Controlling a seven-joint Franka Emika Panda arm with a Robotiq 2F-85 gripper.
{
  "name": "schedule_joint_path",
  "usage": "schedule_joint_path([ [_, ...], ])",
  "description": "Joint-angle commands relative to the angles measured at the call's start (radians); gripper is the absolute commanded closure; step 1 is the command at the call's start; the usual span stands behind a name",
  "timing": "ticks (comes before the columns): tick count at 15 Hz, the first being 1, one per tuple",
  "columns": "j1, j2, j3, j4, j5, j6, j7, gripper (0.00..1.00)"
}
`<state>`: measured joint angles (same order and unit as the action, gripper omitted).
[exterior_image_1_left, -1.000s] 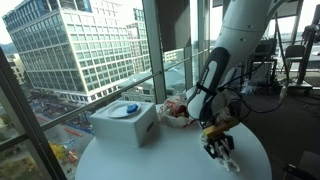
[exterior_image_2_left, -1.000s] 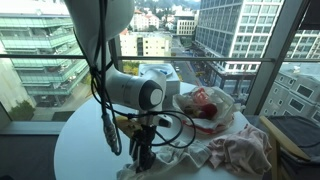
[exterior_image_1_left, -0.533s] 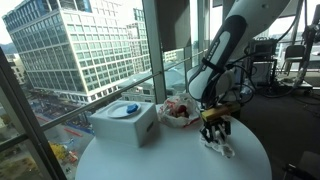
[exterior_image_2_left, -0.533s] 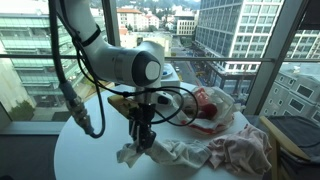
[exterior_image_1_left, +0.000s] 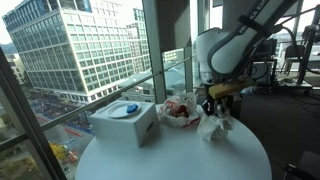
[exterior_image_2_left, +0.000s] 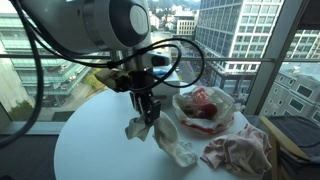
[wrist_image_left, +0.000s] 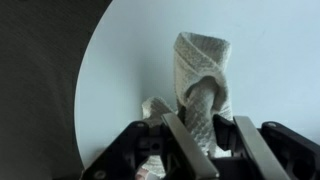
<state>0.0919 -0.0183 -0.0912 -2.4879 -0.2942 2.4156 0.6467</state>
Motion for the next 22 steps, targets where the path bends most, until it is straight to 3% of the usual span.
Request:
schedule_joint_path([
  [1, -0.056, -0.215, 0.058, -0.107, -0.14, 0.045, 0.136, 0.95],
  [5, -0.114, -0.329, 0.134, -0.104, -0.186, -0.006, 0.149, 0.95],
  [12, -0.061, -0.407, 0.157, -0.032, 0.064, -0.176, -0.22, 0.94],
  [14, -0.064, -0.396, 0.17, -0.011, 0.086, -0.185, -0.273, 0.94],
  [22, -0.142, -0.176, 0.263, 0.059, -0.14, -0.029, -0.121, 0.94],
])
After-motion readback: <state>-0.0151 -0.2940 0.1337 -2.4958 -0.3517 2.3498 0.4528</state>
